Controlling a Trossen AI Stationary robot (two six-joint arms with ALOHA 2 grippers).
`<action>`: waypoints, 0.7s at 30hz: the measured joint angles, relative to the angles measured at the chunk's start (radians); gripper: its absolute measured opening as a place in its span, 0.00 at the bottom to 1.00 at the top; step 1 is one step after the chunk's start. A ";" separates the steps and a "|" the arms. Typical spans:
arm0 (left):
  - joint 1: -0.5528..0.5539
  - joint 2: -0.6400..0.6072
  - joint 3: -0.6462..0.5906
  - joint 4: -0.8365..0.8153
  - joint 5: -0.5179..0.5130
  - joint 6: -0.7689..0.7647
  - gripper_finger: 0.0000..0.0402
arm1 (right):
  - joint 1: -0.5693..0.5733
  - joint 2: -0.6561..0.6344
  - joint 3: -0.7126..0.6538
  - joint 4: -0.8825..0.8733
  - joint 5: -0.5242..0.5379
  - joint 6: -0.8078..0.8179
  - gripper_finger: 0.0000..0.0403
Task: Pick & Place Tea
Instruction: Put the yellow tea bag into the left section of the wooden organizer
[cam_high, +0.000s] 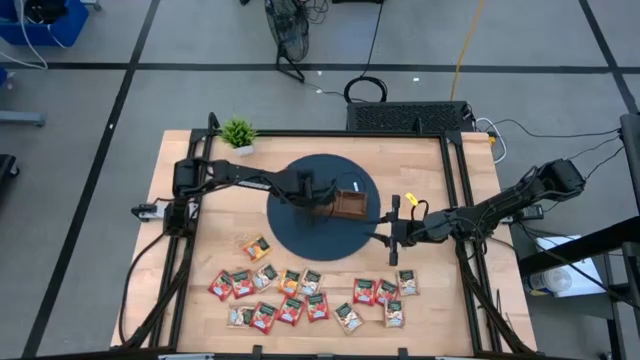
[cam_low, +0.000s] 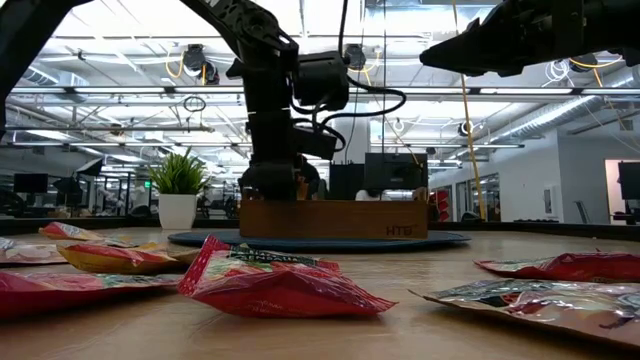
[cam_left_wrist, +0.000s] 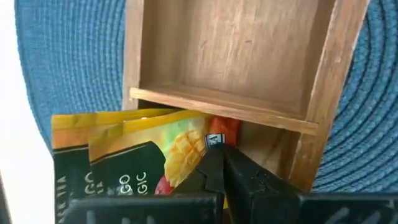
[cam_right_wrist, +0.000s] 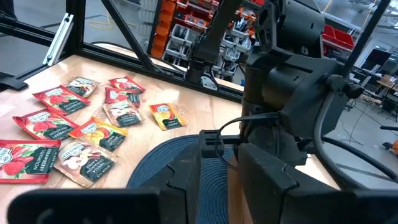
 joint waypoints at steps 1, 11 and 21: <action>-0.005 0.000 0.000 0.000 -0.012 -0.004 0.01 | 0.000 0.000 0.000 0.000 0.000 0.000 0.24; -0.032 0.000 -0.001 0.002 -0.195 -0.036 0.02 | 0.000 0.000 0.000 0.000 -0.001 0.000 0.24; -0.038 0.000 -0.001 0.001 -0.205 -0.023 0.09 | 0.000 0.000 0.000 0.000 -0.002 0.000 0.24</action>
